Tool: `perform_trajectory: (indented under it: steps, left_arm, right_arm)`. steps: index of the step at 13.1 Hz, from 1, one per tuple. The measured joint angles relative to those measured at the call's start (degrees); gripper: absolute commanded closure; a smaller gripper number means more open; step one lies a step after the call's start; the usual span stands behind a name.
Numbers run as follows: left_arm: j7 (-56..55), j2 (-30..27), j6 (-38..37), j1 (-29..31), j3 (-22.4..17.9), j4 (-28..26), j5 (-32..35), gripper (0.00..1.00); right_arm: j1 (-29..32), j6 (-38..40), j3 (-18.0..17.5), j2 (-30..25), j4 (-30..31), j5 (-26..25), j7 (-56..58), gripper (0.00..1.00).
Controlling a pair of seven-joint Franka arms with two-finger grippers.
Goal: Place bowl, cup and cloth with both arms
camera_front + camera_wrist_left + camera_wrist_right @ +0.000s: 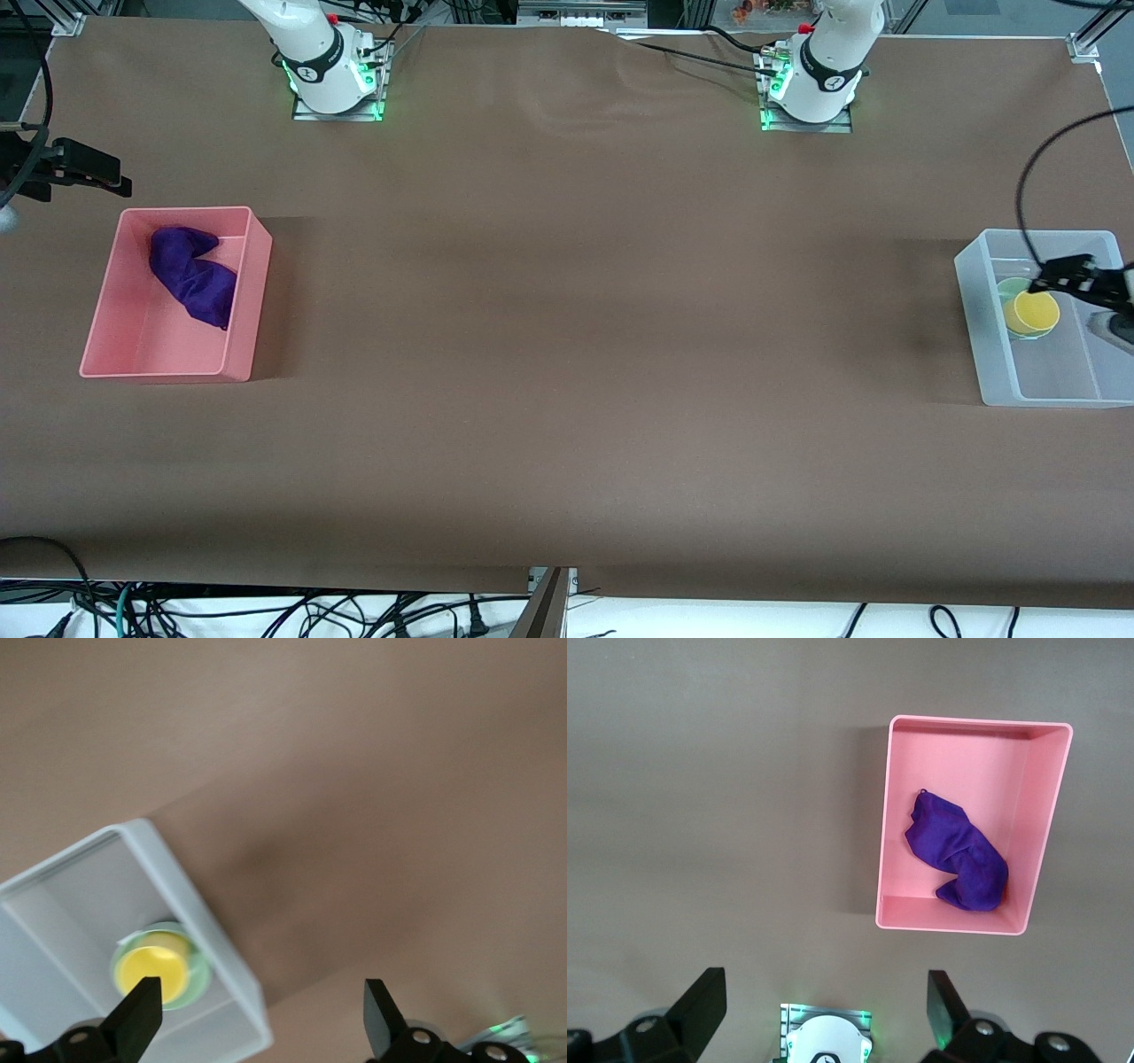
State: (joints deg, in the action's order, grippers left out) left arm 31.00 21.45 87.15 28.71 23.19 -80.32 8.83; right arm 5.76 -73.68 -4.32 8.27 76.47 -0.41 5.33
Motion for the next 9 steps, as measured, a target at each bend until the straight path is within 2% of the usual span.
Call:
perform_trajectory:
  steps: [4, 6, 7, 9]
  left_arm:
    - [-16.4, -2.3, -4.9, -0.4, 10.2, -0.1, 0.0, 0.00]
    - [-18.6, -3.8, -5.3, -1.6, 11.8, -0.2, 0.0, 0.00]
    - [-18.9, -4.6, -5.3, -4.5, 9.7, -0.2, -0.2, 0.00]
    - [-19.7, -6.5, -5.2, -14.6, -0.7, -0.3, -2.2, 0.00]
  right_arm:
    - [0.0, 0.0, 0.1, 0.0, 0.0, 0.0, 0.0, 0.00]
    - [0.0, 0.0, 0.1, 0.0, 0.0, 0.0, 0.0, 0.00]
    - [0.0, 0.0, 0.1, 0.0, 0.0, 0.0, 0.0, 0.00]
    - [0.0, 0.0, 0.1, 0.0, 0.0, 0.0, -0.1, 0.00]
